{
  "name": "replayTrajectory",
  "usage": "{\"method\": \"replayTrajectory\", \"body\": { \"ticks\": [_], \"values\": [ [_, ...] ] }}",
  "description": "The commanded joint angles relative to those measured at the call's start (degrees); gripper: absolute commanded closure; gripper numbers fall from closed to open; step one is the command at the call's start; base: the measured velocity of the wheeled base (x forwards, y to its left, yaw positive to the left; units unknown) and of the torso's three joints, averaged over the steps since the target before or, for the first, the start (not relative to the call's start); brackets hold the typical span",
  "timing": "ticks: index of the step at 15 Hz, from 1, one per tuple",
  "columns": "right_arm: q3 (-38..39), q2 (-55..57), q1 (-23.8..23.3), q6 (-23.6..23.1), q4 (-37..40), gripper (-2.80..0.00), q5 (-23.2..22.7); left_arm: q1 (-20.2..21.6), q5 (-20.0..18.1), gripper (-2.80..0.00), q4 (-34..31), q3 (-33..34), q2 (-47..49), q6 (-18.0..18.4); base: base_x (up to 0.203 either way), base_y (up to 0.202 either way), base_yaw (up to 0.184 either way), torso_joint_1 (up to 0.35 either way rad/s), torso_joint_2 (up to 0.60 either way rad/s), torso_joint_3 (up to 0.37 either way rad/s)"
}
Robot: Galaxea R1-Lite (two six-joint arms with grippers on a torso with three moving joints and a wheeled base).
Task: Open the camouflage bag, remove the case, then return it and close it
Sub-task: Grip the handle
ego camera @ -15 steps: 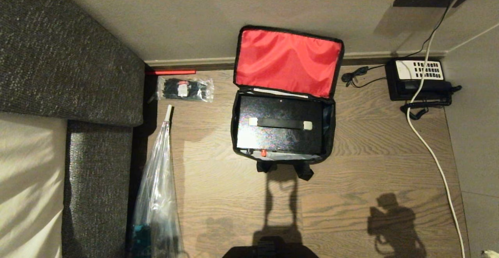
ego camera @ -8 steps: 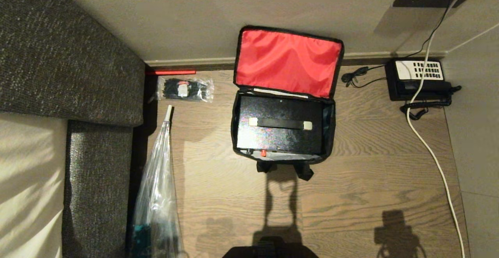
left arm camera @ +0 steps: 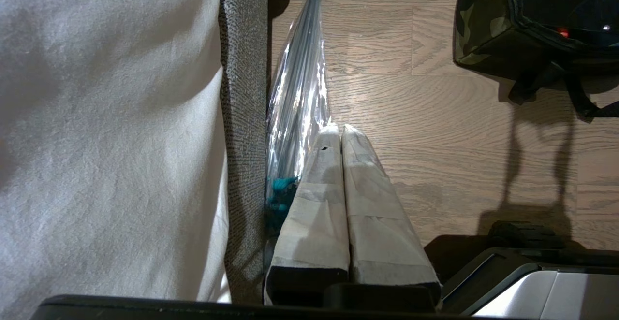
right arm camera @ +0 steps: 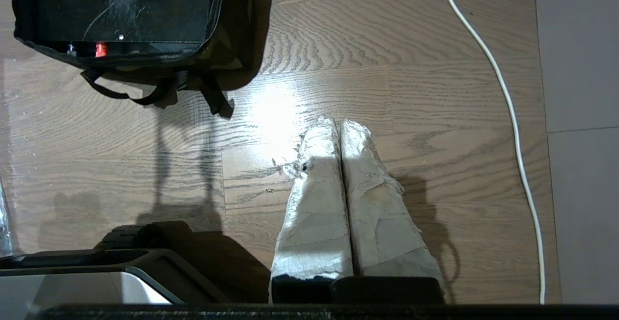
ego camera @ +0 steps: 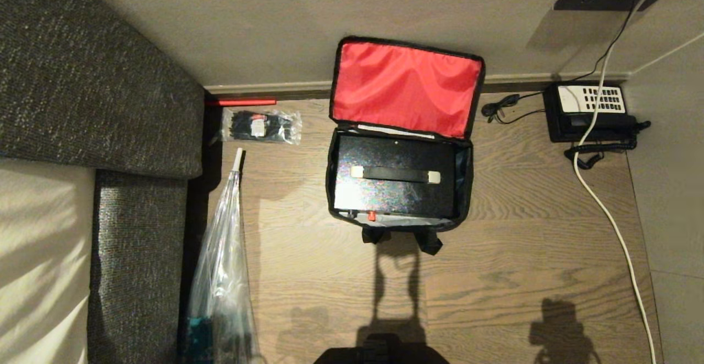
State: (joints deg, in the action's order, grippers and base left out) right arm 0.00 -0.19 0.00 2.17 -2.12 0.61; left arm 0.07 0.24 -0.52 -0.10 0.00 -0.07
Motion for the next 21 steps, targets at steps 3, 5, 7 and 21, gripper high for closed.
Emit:
{"method": "replayTrajectory", "body": {
  "ticks": [3, 5, 7, 21],
  "values": [
    [0.79, -1.48, 0.0, 0.03, -0.08, 0.0, 0.01, 0.01, 0.02, 0.0, -0.01, 0.01, -0.09, -0.01, 0.0, 0.0, 0.0, 0.0, 0.0, 0.0],
    [0.79, -1.48, 0.0, 0.03, -0.08, 0.0, -0.08, 0.01, 0.02, 0.0, -0.01, 0.01, -0.09, -0.01, 0.0, 0.0, 0.0, 0.0, 0.0, 0.0],
    [0.79, -1.48, 0.0, 0.03, -0.08, 0.0, 0.01, 0.01, 0.02, 0.0, -0.01, 0.01, 0.0, -0.01, 0.0, 0.0, 0.0, 0.0, 0.0, 0.0],
    [0.79, -1.48, 0.0, 0.03, -0.08, 0.0, -0.08, 0.01, 0.02, 0.0, -0.01, 0.01, -0.01, -0.01, 0.0, 0.0, 0.0, 0.0, 0.0, 0.0]
  ]
}}
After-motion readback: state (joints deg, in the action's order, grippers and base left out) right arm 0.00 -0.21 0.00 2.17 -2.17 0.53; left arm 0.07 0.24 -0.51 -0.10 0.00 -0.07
